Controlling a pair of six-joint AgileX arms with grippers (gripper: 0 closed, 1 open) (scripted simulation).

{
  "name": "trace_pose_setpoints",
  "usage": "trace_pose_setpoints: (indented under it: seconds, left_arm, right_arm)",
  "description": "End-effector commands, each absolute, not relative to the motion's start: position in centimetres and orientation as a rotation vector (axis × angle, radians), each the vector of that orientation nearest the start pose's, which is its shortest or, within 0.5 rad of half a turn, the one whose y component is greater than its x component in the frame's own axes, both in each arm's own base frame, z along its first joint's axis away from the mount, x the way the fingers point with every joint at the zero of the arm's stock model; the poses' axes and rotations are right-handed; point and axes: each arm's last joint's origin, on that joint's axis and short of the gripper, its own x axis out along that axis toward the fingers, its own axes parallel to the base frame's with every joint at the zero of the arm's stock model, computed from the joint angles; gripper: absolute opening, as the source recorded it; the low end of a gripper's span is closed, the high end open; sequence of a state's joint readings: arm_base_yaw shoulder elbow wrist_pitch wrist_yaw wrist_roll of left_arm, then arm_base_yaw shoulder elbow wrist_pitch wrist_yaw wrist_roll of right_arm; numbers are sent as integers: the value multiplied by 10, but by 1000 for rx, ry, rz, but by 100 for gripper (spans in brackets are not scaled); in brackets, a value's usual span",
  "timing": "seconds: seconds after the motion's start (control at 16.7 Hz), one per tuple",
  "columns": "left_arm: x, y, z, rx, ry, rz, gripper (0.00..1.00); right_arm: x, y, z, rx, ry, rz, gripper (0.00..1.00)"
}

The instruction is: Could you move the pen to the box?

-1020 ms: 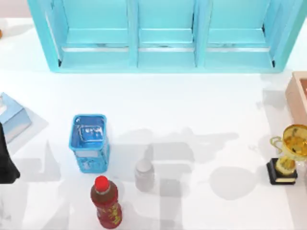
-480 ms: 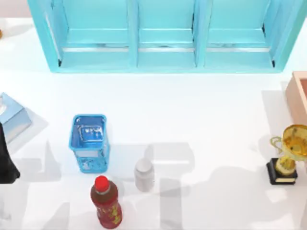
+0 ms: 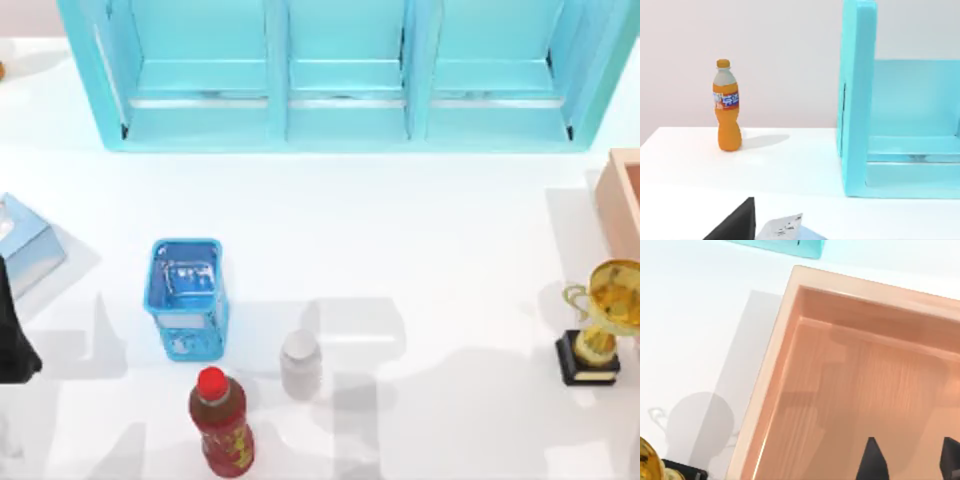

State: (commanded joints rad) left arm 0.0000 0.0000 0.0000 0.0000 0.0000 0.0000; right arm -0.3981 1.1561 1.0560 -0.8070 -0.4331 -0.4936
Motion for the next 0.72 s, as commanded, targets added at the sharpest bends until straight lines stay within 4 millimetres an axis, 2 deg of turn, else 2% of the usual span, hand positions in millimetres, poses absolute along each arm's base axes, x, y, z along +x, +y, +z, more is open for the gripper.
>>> trace_pose_setpoints:
  seconds: [0.36, 0.66, 0.72]
  left_arm:
    - [106, -1, 160, 0, 0, 0, 100]
    - [106, -1, 160, 0, 0, 0, 100]
    - [106, -1, 160, 0, 0, 0, 100]
  right_arm:
    - [229, -71, 263, -102, 793, 235, 0]
    - [230, -70, 259, -101, 793, 235, 0]
    - [230, -70, 259, -101, 793, 235, 8]
